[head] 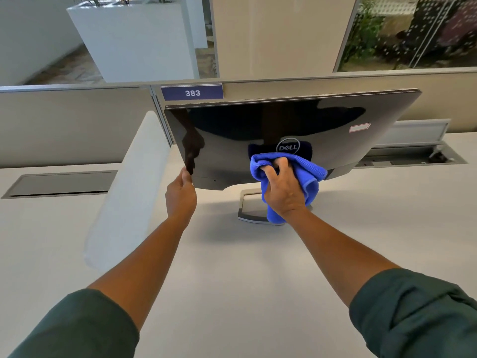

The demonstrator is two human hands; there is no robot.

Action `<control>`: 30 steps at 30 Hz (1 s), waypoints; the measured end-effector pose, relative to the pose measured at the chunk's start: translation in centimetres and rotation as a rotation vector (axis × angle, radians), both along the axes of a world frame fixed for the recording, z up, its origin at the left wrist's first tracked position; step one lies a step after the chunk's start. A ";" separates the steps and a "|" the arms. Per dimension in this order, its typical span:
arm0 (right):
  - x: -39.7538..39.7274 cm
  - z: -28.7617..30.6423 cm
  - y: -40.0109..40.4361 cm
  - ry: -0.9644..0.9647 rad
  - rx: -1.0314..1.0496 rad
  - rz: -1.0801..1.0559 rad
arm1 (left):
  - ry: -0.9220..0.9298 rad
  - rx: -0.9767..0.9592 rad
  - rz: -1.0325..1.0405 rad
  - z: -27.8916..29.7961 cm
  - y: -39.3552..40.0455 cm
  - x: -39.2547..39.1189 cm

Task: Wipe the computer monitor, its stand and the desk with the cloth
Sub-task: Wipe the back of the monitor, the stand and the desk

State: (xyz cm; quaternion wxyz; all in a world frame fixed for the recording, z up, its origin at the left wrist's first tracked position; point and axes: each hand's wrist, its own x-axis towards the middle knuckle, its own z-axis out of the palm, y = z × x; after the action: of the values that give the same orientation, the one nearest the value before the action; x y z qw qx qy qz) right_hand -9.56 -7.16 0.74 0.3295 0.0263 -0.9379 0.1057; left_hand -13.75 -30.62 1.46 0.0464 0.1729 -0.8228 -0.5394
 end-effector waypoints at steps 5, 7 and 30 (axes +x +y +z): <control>1.7 -1.6 0.8 -0.225 -0.050 0.133 | -0.052 -0.204 -0.073 -3.2 1.3 3.0; 2.4 -2.9 1.1 -0.334 -0.098 0.102 | -0.080 -0.276 -0.113 -4.7 1.7 4.2; 3.8 -11.6 1.7 -0.211 -0.469 -0.086 | -0.061 -0.835 -0.398 -16.9 3.7 11.9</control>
State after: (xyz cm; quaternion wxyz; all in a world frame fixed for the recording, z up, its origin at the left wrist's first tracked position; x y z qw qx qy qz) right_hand -5.76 -5.44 -10.88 0.2309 -0.1020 -0.9173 0.3080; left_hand -1.88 -26.92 -15.44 -0.0167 -0.0060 -0.9878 -0.1549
